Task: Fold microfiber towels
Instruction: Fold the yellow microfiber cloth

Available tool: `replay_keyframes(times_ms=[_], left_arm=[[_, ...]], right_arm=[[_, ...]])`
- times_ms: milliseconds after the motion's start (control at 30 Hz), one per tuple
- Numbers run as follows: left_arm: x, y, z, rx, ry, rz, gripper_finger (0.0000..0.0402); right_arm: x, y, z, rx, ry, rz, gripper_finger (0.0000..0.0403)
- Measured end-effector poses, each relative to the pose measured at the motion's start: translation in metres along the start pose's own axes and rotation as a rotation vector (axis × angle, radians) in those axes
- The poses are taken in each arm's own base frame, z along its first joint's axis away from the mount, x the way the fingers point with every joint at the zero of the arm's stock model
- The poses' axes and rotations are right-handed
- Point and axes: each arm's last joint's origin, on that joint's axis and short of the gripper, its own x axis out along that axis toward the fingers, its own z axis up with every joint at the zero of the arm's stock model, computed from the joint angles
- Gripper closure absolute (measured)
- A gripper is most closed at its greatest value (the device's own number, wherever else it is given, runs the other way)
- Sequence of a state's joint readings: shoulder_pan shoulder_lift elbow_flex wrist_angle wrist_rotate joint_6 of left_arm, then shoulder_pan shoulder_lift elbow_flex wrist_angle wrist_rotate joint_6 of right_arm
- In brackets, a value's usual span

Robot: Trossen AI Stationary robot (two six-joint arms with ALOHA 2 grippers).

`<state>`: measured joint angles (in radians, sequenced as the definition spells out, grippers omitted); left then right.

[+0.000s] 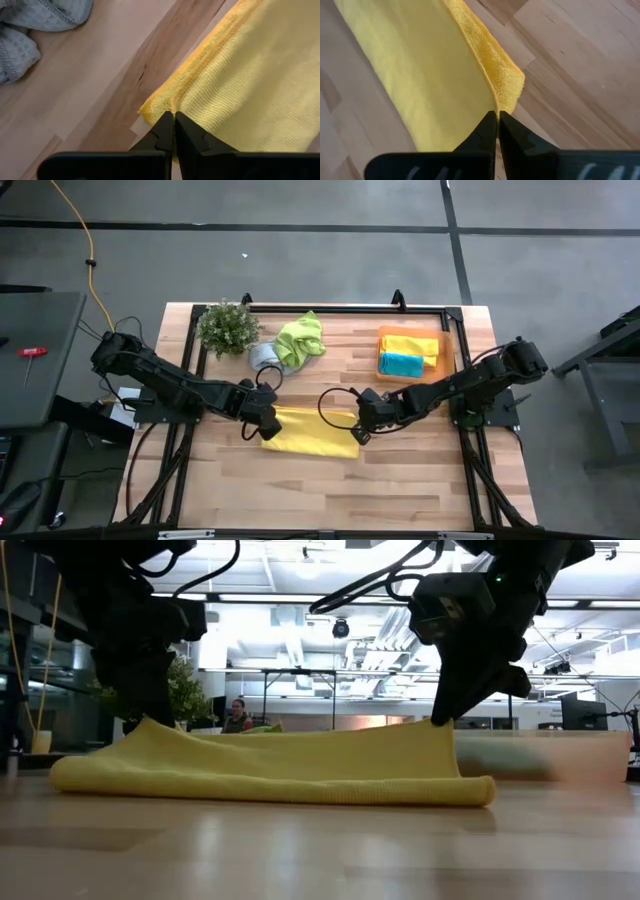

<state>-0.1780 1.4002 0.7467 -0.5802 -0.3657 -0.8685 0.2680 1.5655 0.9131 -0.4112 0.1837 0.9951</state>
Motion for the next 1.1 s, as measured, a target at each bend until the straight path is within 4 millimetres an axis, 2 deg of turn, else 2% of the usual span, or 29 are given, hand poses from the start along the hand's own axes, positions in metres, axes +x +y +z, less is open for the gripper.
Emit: replay_keyframes(times_ms=[167, 267, 467, 600, 700, 833, 900, 1100], left_arm=[[0.0, 0.0, 0.0, 0.015, -0.002, 0.002, 0.0379], [0.0, 0.002, 0.0, 0.032, -0.001, 0.021, 0.0353], [-0.001, 0.014, 0.007, 0.097, 0.019, 0.057, 0.0286], [-0.012, 0.023, 0.013, 0.173, 0.014, 0.015, 0.0251], [-0.026, 0.025, 0.014, 0.272, -0.002, -0.084, 0.0235], [-0.041, 0.014, 0.007, 0.471, -0.009, -0.257, 0.0232], [-0.044, 0.007, -0.001, 0.6, -0.009, -0.287, 0.0234], [-0.034, -0.023, -0.028, 0.893, 0.01, -0.333, 0.0235]], right_arm=[[0.0, 0.001, 0.001, -0.003, -0.007, 0.006, 0.0402], [0.0, 0.001, 0.001, -0.005, -0.019, 0.001, 0.0384], [-0.002, -0.004, 0.006, -0.01, -0.026, -0.013, 0.029], [-0.014, -0.008, 0.016, -0.067, -0.064, 0.006, 0.0229], [-0.029, -0.007, 0.021, -0.132, -0.088, 0.062, 0.0203], [-0.042, -0.001, 0.018, -0.238, -0.086, 0.15, 0.0193], [-0.043, 0.002, 0.014, -0.261, -0.087, 0.167, 0.0192], [-0.04, 0.007, 0.006, -0.281, -0.065, 0.166, 0.0192]])
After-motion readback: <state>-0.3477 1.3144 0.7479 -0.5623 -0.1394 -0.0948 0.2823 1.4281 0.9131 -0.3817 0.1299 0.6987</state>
